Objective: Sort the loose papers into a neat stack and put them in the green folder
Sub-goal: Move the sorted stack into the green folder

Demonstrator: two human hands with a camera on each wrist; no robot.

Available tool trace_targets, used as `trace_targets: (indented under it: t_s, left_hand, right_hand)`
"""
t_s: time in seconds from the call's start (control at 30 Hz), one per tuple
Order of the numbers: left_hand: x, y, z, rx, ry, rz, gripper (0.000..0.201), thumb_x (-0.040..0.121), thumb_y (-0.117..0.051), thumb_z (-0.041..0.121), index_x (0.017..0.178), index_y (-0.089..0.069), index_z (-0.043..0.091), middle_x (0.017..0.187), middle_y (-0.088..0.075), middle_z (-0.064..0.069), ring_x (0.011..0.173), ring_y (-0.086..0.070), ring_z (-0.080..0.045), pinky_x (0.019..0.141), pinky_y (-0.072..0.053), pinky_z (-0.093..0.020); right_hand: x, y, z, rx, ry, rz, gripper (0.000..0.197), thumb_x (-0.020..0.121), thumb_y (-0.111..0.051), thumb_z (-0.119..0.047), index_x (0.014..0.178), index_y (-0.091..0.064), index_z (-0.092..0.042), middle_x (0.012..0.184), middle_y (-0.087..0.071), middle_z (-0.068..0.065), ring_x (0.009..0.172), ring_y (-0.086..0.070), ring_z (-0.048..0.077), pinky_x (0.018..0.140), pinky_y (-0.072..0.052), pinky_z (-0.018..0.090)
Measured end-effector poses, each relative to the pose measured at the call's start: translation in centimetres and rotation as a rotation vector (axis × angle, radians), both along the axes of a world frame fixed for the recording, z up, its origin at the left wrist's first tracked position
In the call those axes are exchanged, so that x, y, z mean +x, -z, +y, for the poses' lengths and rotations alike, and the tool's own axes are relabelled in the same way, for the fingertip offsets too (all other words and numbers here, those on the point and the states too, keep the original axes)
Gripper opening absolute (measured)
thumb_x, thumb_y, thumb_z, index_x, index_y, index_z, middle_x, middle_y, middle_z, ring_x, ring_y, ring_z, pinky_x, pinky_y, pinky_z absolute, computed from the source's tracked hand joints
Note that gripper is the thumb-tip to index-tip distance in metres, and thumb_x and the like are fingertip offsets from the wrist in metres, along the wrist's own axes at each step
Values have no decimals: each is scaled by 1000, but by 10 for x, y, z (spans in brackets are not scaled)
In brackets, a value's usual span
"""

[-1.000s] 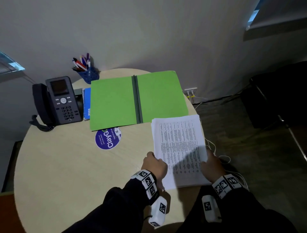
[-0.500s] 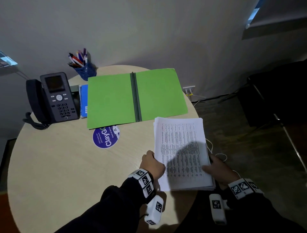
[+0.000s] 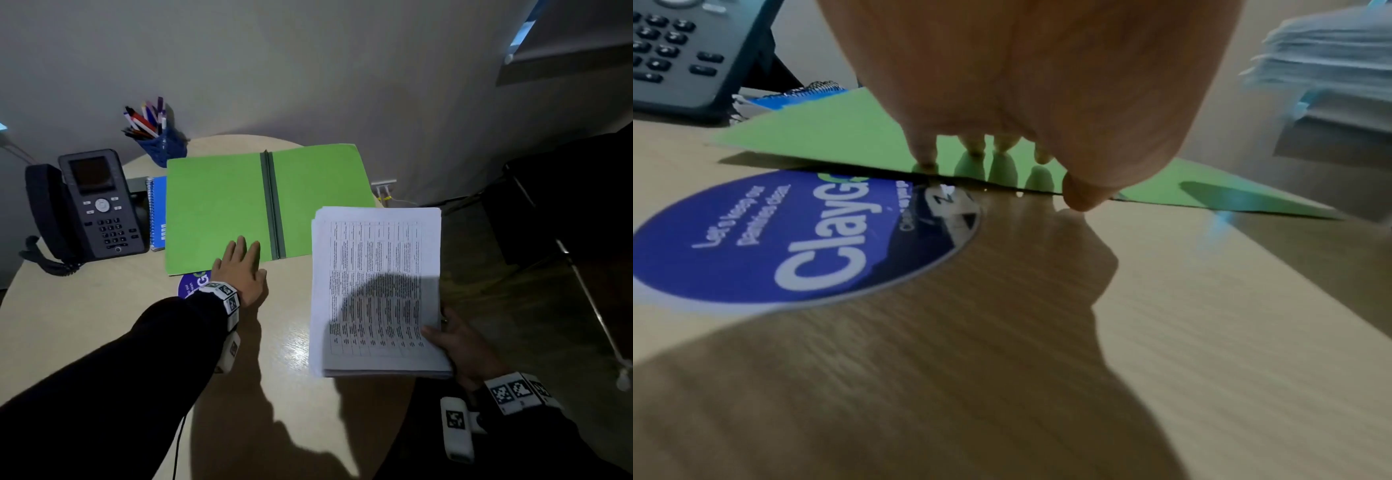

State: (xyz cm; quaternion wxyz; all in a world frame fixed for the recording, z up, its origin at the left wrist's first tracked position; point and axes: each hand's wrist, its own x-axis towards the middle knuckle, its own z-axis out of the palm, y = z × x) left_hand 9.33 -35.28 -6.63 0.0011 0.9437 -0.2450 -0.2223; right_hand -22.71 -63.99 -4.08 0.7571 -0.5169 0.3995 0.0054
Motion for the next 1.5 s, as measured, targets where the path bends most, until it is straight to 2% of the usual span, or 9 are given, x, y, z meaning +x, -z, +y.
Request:
trace_targets:
  t_s: [0.07,0.2,0.37,0.5,0.6,0.83,1.1,1.3,1.5]
  left_hand:
    - [2,2,3,60,19,35,68,104,-35,46,164,-9,28,173,6,-5,159,0,-27,125,-16,-56]
    - [-24,-1,13,66,63,6,68,103,-35,48,164,-13,25,172,-2,-9,158,-5,-32,125,-14,-54]
    - [-77,-2,55,97,185,8,71,103,-30,49,165,-11,19,173,5,-5,159,4,-28,128,-4,-51]
    - [-122,-2,106,52,167,59,72,100,-31,48,164,-16,17,173,4,-3,159,4,-28,127,-10,-51]
    - [-154,2,158,40,152,66,72,98,-33,50,161,-28,16,173,-5,-3,158,-4,-29,125,-20,-51]
    - [-213,-1,258,40,93,85,72,94,-37,50,158,-37,16,171,-17,-4,156,-16,-29,123,-28,-49]
    - [-242,-3,325,5,32,91,69,86,-55,44,149,-51,16,164,-35,-6,149,-35,-33,112,-44,-49]
    - [-236,-2,342,0,49,124,72,72,-69,42,139,-58,21,157,-47,-5,139,-50,-31,93,-56,-46]
    - [-232,-1,344,12,78,123,73,59,-69,42,129,-62,23,147,-57,-6,127,-61,-32,78,-59,-47]
  right_hand:
    - [7,-1,-3,-2,6,-20,52,83,-72,0,130,-57,-15,113,-74,8,95,-74,21,69,-60,30]
    - [20,-11,-4,-39,-39,-19,98,35,-100,-48,121,-61,-21,110,-76,5,95,-74,20,69,-60,29]
    - [38,-20,-3,-134,-53,18,62,64,-92,-27,116,-60,-20,111,-73,10,88,-75,17,65,-61,28]
    - [47,-24,4,-205,-189,95,41,95,-57,5,128,-51,-19,123,-67,17,100,-72,29,83,-58,45]
    - [51,-27,24,-193,-309,128,46,97,-54,7,134,-44,-18,130,-62,17,116,-63,34,102,-48,56]
    - [46,-18,126,-205,-431,146,46,97,-54,6,135,-43,-18,123,-65,5,110,-65,21,90,-55,38]
    - [46,15,227,-341,-476,158,50,92,-57,4,136,-52,-19,125,-69,-2,116,-65,17,106,-48,46]
    - [57,7,257,-489,-525,266,46,92,-52,-8,132,-51,-30,120,-69,-5,104,-68,19,89,-55,38]
    - [67,-5,272,-720,-583,410,27,93,-47,0,117,-48,-13,96,-55,4,89,-54,27,69,-41,29]
